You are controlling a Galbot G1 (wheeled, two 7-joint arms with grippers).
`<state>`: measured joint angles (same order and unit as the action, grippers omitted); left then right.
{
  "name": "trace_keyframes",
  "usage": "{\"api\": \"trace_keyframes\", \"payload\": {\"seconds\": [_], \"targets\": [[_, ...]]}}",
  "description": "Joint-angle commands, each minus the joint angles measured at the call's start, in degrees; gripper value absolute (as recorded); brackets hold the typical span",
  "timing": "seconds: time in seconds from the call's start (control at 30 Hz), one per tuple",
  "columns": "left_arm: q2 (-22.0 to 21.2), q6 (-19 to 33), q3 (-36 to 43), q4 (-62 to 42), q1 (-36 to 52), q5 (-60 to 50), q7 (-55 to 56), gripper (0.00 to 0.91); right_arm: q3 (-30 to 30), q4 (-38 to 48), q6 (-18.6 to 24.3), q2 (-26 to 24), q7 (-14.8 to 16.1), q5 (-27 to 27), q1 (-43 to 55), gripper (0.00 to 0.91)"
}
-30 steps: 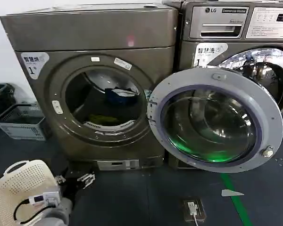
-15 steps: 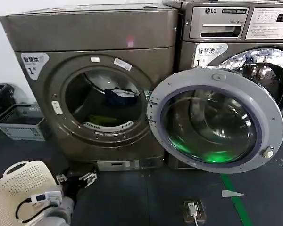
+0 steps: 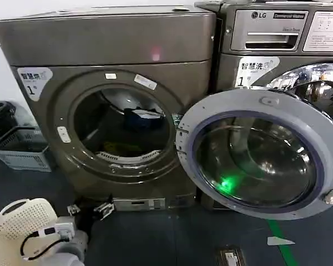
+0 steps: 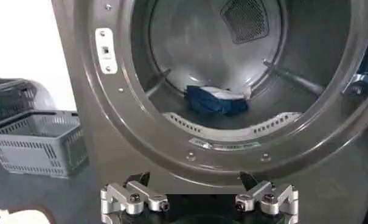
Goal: Grasp the clothes from the dryer.
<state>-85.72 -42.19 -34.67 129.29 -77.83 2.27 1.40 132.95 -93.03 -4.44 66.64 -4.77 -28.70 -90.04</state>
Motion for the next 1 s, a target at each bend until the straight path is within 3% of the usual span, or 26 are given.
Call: {"api": "trace_keyframes", "payload": {"seconds": [0.03,1.0], "targets": [[-0.06,-2.81,0.08,-0.27,0.13,-0.03,-0.08,0.907,-0.01,-0.06,0.22,0.08,-0.13,-0.36,0.03,0.907],[-0.49,-2.81,0.49,-0.90,-0.28,-1.04,-0.50,0.907,-0.01,-0.51,0.17,0.89,-0.24,-0.70,-0.25,0.907]]}}
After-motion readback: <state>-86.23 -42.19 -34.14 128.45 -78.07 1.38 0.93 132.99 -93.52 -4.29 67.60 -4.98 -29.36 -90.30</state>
